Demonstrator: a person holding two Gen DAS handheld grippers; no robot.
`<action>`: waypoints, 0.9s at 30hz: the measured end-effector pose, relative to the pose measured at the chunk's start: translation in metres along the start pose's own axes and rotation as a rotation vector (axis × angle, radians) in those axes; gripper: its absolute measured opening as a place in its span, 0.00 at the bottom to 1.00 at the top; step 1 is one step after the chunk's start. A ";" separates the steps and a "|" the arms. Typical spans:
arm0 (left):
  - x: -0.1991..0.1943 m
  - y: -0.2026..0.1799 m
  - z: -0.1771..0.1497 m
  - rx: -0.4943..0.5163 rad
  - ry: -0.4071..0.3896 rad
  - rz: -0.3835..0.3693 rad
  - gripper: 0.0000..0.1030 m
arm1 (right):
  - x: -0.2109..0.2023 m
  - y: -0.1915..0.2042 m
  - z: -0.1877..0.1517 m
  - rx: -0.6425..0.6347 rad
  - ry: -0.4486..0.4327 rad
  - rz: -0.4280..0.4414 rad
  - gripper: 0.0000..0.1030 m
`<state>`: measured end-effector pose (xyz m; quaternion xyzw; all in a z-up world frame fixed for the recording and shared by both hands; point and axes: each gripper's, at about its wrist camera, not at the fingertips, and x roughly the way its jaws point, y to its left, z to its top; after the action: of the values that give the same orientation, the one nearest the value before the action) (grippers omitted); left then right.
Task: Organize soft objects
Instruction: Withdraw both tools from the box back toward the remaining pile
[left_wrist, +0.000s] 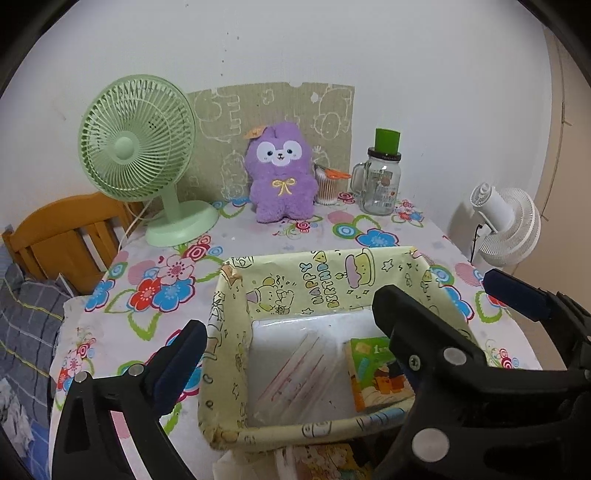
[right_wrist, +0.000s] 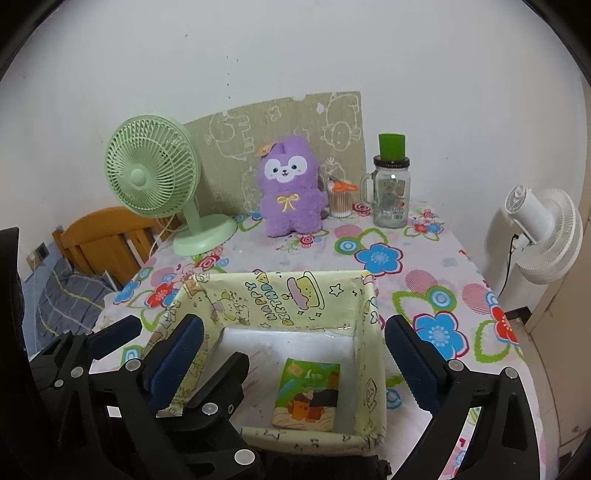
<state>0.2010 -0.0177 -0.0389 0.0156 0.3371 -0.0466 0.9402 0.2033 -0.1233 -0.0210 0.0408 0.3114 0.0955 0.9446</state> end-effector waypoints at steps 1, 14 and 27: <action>-0.005 -0.001 0.000 0.001 -0.008 0.000 0.98 | -0.004 0.000 0.000 0.000 -0.006 0.001 0.97; -0.050 -0.012 -0.006 0.007 -0.065 -0.001 0.99 | -0.056 0.004 -0.003 -0.010 -0.076 -0.025 1.00; -0.087 -0.015 -0.023 -0.011 -0.105 -0.003 1.00 | -0.095 0.012 -0.016 -0.036 -0.100 -0.032 1.00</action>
<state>0.1178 -0.0240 -0.0011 0.0077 0.2875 -0.0471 0.9566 0.1174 -0.1312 0.0233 0.0234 0.2628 0.0837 0.9609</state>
